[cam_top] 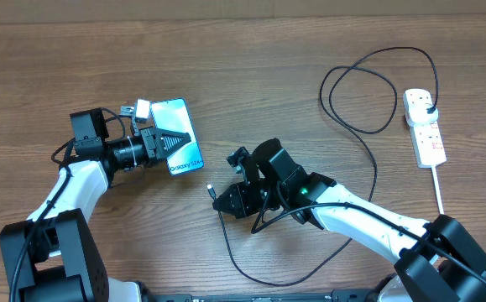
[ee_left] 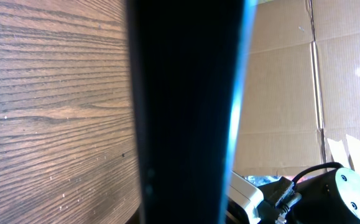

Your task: Plug charger to phone and switch on socket

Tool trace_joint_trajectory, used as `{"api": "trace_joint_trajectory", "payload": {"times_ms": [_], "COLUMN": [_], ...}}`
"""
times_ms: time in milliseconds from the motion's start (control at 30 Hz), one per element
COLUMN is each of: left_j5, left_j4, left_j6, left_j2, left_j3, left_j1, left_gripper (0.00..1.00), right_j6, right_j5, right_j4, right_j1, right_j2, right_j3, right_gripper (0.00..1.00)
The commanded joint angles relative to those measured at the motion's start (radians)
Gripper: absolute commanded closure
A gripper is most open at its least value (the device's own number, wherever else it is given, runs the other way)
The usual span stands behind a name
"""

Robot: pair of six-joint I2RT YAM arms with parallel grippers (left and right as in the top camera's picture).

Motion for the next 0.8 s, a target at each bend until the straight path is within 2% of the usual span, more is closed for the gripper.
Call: {"api": "trace_joint_trajectory", "payload": {"times_ms": [0, 767], "left_j5": [0.043, 0.042], "left_j4": [0.009, 0.008], "left_j6": [0.031, 0.031], "left_j2": [-0.023, -0.023], "left_j3": [0.003, 0.003], "left_j1": [0.002, 0.002], "left_gripper": [0.96, 0.96], "right_j6": [-0.001, -0.001], "right_j5": [-0.016, -0.017], "right_j4": [-0.002, -0.027], "right_j1": [0.001, 0.001], "right_j2": [-0.027, -0.027], "right_j3": [-0.005, -0.004], "right_gripper": [0.96, 0.96]}}
